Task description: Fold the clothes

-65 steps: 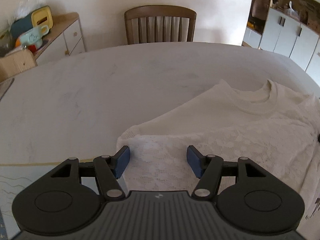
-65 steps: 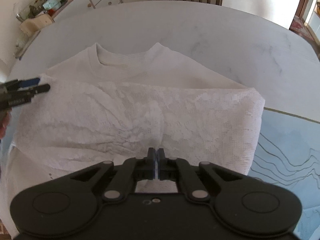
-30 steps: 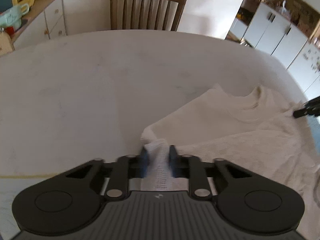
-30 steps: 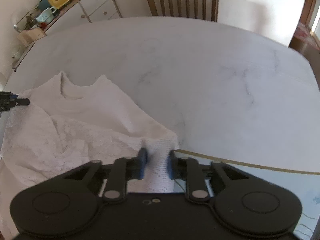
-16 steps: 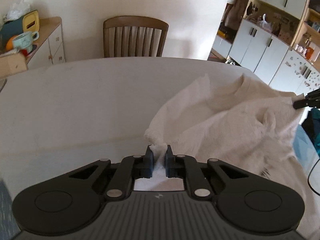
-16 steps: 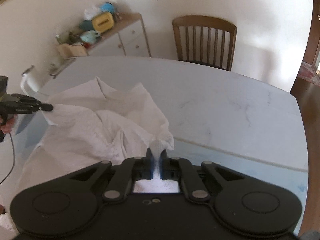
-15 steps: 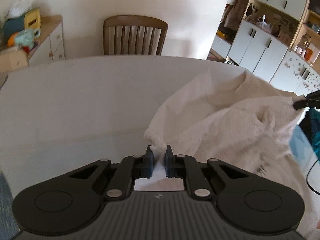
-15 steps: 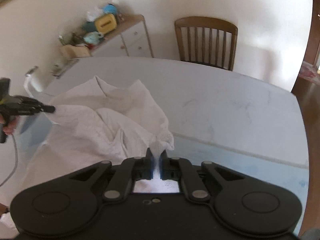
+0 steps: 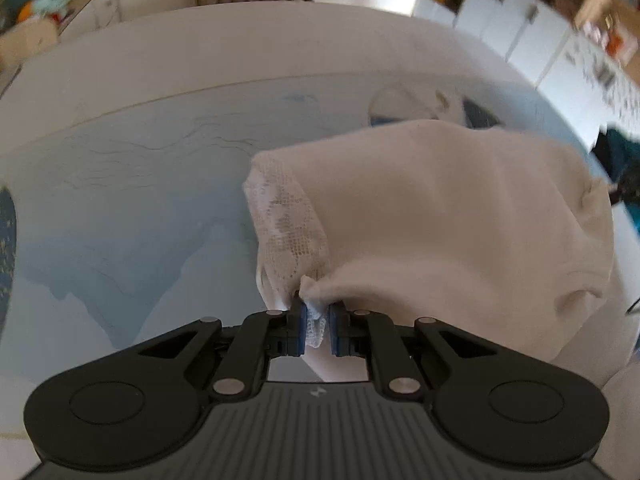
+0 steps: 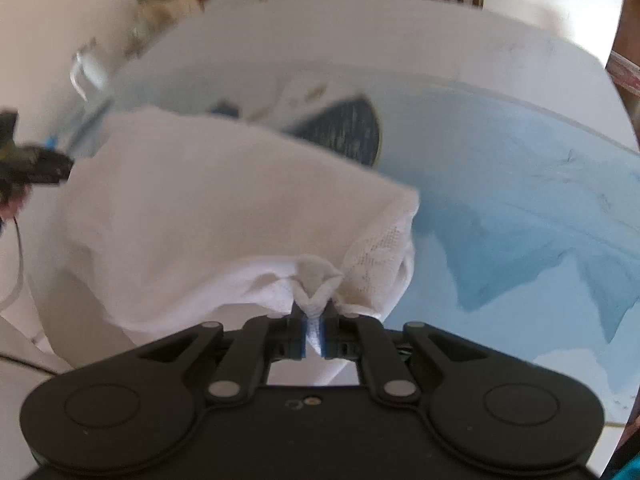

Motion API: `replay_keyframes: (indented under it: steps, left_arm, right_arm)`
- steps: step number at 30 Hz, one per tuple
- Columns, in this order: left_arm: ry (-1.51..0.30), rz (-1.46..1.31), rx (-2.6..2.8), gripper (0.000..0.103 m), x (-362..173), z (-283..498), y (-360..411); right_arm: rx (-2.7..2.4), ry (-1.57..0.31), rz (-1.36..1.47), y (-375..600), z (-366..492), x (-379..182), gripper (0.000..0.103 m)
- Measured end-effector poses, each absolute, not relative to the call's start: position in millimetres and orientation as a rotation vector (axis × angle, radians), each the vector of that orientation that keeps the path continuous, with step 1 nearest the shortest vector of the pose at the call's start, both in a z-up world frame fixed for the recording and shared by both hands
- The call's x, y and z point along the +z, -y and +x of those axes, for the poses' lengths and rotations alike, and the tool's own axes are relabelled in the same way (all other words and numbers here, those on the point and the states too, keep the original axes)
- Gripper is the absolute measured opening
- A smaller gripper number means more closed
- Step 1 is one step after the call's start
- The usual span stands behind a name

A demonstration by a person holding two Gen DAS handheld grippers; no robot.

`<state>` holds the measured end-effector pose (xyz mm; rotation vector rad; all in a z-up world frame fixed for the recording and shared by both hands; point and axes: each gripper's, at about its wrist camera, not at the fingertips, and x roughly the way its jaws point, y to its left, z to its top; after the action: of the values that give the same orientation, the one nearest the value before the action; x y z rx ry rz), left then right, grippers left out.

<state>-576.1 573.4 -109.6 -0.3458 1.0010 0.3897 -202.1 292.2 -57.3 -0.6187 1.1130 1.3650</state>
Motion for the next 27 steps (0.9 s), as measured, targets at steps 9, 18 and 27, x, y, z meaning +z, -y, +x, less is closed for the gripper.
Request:
replay_keyframes:
  steps: [9,18,27]
  left_arm:
    - [-1.113,0.152,0.269,0.03,-93.4,-574.6,-516.8]
    - [-1.047,0.324,0.014,0.068,-89.0,-563.0,-468.6]
    - [-1.011,0.507,-0.144,0.068,-111.8,-553.8,-429.8]
  right_arm:
    - [1.402,-0.884,-0.952,-284.4,-256.6,-28.5,0.103]
    - [1.541,-0.797,-1.099,-284.7,-306.4,-8.2,0.103]
    - [1.483,-0.732,-1.254,-270.9,-305.9,12.0,0.103]
